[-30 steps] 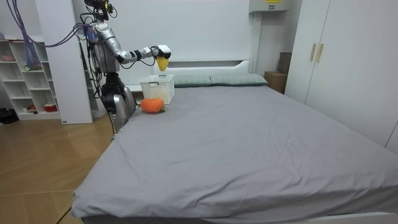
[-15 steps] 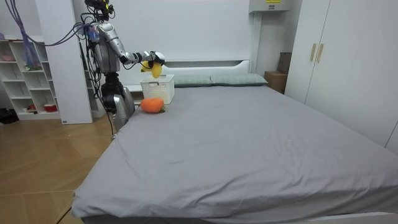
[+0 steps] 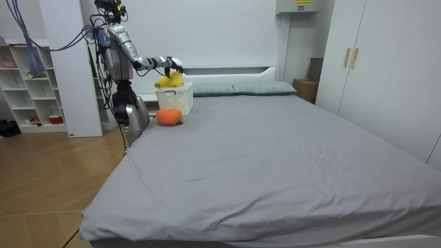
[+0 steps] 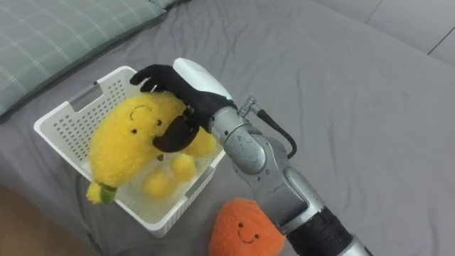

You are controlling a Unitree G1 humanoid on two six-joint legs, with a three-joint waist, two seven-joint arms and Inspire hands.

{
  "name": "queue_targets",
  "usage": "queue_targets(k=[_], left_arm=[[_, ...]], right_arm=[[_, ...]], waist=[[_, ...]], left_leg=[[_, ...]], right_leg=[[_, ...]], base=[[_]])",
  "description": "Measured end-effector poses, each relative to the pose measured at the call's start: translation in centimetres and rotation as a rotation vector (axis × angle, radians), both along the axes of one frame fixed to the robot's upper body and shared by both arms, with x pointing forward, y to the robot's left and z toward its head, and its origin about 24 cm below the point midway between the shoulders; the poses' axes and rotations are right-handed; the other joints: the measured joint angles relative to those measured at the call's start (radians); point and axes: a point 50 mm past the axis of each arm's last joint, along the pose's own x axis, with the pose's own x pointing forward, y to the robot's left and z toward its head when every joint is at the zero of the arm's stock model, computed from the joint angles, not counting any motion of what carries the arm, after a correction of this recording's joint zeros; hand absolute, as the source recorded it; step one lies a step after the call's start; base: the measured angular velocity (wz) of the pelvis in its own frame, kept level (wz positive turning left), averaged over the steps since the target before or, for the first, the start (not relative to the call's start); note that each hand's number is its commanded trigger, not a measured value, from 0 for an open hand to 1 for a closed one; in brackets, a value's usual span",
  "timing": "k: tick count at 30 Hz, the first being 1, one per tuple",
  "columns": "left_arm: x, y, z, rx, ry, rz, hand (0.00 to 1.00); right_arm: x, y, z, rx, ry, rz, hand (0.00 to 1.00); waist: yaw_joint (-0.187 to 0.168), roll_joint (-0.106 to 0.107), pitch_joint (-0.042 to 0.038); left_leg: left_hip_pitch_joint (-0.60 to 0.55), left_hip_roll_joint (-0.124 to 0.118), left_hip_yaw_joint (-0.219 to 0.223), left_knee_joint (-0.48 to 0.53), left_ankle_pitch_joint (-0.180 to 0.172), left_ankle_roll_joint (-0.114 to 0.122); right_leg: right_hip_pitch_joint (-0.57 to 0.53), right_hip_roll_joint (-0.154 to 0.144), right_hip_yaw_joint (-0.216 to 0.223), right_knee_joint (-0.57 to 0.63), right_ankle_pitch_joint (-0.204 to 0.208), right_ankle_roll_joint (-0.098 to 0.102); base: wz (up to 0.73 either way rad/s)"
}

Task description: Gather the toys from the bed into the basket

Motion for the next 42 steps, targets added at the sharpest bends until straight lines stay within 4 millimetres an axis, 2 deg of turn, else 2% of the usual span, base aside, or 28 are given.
queue_targets(k=[17,21,23,25,29,33,36,37,38,39,42], left_arm=[[-0.1,0.0,0.0,-0.011,0.002,0.001,0.00],[-0.2,-0.3,-0.1,-0.017,0.005,0.008,0.00],[-0.3,-0.4,-0.2,-0.022,0.006,0.016,0.00],[-0.7,-0.3,-0.3,-0.021,0.011,0.022,0.00],[-1.8,0.0,-0.4,-0.014,0.036,0.039,0.00],[-2.1,0.0,-0.5,-0.011,0.049,0.055,0.00],[-2.6,-0.5,-0.7,-0.027,0.052,0.085,0.00],[-3.0,-0.6,-0.8,-0.028,0.060,0.089,0.00],[-3.2,-0.6,-0.8,-0.027,0.064,0.091,0.00],[-3.4,-0.6,-0.8,-0.024,0.068,0.095,0.00],[-3.2,-0.5,-0.7,-0.013,0.062,0.100,0.00]], right_arm=[[0.1,-0.2,0.1,0.032,0.019,-0.002,0.00],[0.5,-0.9,0.1,0.051,0.017,-0.039,0.00],[0.9,-1.6,0.0,0.066,0.020,-0.079,0.00],[1.3,-2.6,0.3,0.107,0.029,-0.115,0.00],[1.9,-4.5,0.7,0.158,0.026,-0.192,0.00],[2.0,-7.8,0.5,0.219,0.018,-0.344,0.00],[1.8,-9.9,0.0,0.276,0.032,-0.434,0.00],[1.4,-10.7,-0.5,0.273,0.041,-0.462,0.00],[1.3,-11.1,-0.7,0.272,0.045,-0.476,0.00],[1.1,-11.6,-1.0,0.264,0.045,-0.499,0.00],[0.6,-12.9,-1.6,0.264,0.053,-0.560,0.00]], waist=[[-0.002,0.006,0.0005],[-0.010,0.026,0.0065],[-0.012,0.035,0.0053],[-0.031,0.038,0.0010],[-0.065,0.046,-0.0013],[-0.113,0.055,-0.0074],[-0.148,0.075,-0.0183],[-0.166,0.082,-0.0263],[-0.171,0.086,-0.0275],[-0.193,0.090,-0.0284],[-0.228,0.091,-0.0280]], left_leg=[[0.009,0.000,0.003,-0.001,0.000,0.000],[0.012,-0.001,0.001,0.000,0.000,0.000],[0.014,-0.001,0.002,0.000,0.000,0.000],[0.014,0.000,0.002,0.000,0.000,0.000],[0.028,0.002,0.022,0.000,0.001,0.001],[0.035,0.005,0.042,-0.002,0.000,0.002],[0.054,0.007,0.066,-0.010,-0.002,0.005],[0.066,0.009,0.077,-0.017,-0.003,0.006],[0.069,0.010,0.081,-0.021,-0.003,0.006],[0.073,0.011,0.089,-0.023,-0.003,0.006],[0.079,0.018,0.116,-0.028,-0.004,0.005]], right_leg=[[0.003,-0.001,-0.001,0.000,0.000,0.000],[0.010,-0.002,-0.007,-0.001,0.000,0.000],[0.011,-0.002,-0.003,-0.001,0.000,0.000],[0.010,-0.001,-0.001,-0.001,0.000,0.000],[0.012,0.001,0.021,-0.002,0.000,0.000],[0.010,0.000,0.044,0.001,0.000,0.000],[0.015,0.001,0.067,0.003,0.002,0.003],[0.020,0.001,0.075,0.003,0.002,0.003],[0.023,0.001,0.080,0.004,0.003,0.003],[0.023,0.003,0.091,0.004,0.003,0.003],[0.015,0.004,0.106,0.009,0.004,0.002]], base=[[0.00],[0.00],[0.00],[0.00],[-0.13],[-0.14],[-0.22],[-0.27],[-0.25],[-0.20],[-0.22]])
